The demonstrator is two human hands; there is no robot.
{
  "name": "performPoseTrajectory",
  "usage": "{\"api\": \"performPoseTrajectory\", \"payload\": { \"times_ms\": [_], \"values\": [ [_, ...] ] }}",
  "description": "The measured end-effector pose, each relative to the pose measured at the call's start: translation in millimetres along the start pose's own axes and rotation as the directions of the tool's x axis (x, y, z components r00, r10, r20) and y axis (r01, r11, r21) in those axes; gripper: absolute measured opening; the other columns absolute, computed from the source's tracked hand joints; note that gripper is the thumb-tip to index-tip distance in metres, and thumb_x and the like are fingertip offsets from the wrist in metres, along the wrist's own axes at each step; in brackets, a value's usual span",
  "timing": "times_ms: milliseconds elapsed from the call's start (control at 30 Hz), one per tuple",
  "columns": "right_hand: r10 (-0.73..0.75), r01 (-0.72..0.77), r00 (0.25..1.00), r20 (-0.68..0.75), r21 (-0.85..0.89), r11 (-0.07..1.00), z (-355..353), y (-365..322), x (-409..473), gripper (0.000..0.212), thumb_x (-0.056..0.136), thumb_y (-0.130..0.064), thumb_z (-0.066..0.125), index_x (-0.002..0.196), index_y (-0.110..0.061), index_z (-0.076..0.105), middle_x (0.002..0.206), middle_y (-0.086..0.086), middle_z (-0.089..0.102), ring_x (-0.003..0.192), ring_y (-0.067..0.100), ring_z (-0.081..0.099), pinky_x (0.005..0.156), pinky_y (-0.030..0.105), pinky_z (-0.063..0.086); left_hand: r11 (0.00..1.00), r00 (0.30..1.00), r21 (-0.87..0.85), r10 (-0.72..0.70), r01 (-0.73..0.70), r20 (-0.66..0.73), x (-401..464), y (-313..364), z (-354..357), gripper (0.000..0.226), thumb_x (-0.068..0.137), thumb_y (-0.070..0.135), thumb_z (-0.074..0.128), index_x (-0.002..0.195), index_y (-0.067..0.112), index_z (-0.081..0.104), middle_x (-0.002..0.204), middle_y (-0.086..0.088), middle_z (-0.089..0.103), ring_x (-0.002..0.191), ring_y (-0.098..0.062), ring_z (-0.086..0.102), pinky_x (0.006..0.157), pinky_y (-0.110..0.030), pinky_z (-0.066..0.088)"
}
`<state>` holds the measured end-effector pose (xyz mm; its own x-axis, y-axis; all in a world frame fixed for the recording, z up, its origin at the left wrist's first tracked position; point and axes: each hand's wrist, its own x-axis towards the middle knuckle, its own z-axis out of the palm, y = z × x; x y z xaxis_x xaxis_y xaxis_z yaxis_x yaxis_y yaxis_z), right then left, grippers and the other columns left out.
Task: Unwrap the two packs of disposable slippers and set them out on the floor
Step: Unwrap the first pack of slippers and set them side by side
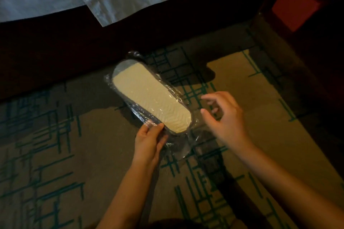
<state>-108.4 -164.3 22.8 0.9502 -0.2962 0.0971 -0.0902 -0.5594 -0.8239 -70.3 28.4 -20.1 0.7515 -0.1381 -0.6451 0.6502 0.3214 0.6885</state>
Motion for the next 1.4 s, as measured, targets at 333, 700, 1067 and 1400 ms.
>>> {"api": "performPoseTrajectory", "payload": {
  "times_ms": [333, 700, 1067, 1400],
  "values": [
    [0.413, -0.445, 0.882, 0.225, 0.114, 0.888, 29.6, -2.3, -20.5, 0.022, 0.083, -0.018, 0.065, 0.105, -0.015, 0.062, 0.082, -0.015, 0.060, 0.073, -0.004, 0.057, 0.058, 0.009, 0.048, 0.960, 0.997, -0.279, -0.044, 0.025, -0.060, -4.6, -1.3, 8.4, 0.013, 0.088, 0.004, 0.051, 0.092, 0.013, 0.061, 0.088, -0.005, 0.067, 0.076, -0.012, 0.070, 0.064, -0.023, 0.060],
    [0.485, -0.567, 0.820, 0.303, 0.543, 0.619, 41.4, -12.2, -12.5, 0.018, 0.084, -0.007, 0.063, 0.098, -0.019, 0.062, 0.084, -0.002, 0.071, 0.068, 0.004, 0.069, 0.059, 0.015, 0.056, 0.958, 0.997, -0.286, -0.041, 0.021, -0.065, -13.8, -13.9, 24.7, 0.013, 0.088, 0.003, 0.051, 0.082, 0.012, 0.058, 0.077, -0.004, 0.062, 0.068, -0.011, 0.064, 0.062, -0.022, 0.059],
    [0.357, -0.552, 0.829, 0.430, 0.531, 0.643, 33.9, 11.4, -17.2, 0.021, 0.088, 0.001, 0.056, 0.104, -0.012, 0.062, 0.089, -0.001, 0.069, 0.068, 0.001, 0.069, 0.057, 0.014, 0.055, 0.832, 0.975, -0.548, -0.182, 0.085, -0.125, 3.8, 2.5, -3.7, 0.027, 0.086, 0.007, 0.056, 0.113, 0.008, 0.056, 0.100, -0.012, 0.066, 0.073, -0.020, 0.074, 0.056, -0.030, 0.060],
    [0.515, -0.588, 0.760, 0.396, 0.757, 0.286, 4.5, 54.3, -9.4, 0.033, 0.063, -0.028, 0.078, 0.090, -0.013, 0.065, 0.081, 0.001, 0.073, 0.073, 0.010, 0.070, 0.059, 0.018, 0.058, 0.811, 0.934, -0.583, -0.172, -0.046, -0.313, 27.8, 34.2, -49.3, 0.025, 0.081, 0.009, 0.062, 0.105, 0.009, 0.058, 0.095, -0.002, 0.064, 0.084, -0.012, 0.065, 0.077, -0.024, 0.057]
  ]
}}
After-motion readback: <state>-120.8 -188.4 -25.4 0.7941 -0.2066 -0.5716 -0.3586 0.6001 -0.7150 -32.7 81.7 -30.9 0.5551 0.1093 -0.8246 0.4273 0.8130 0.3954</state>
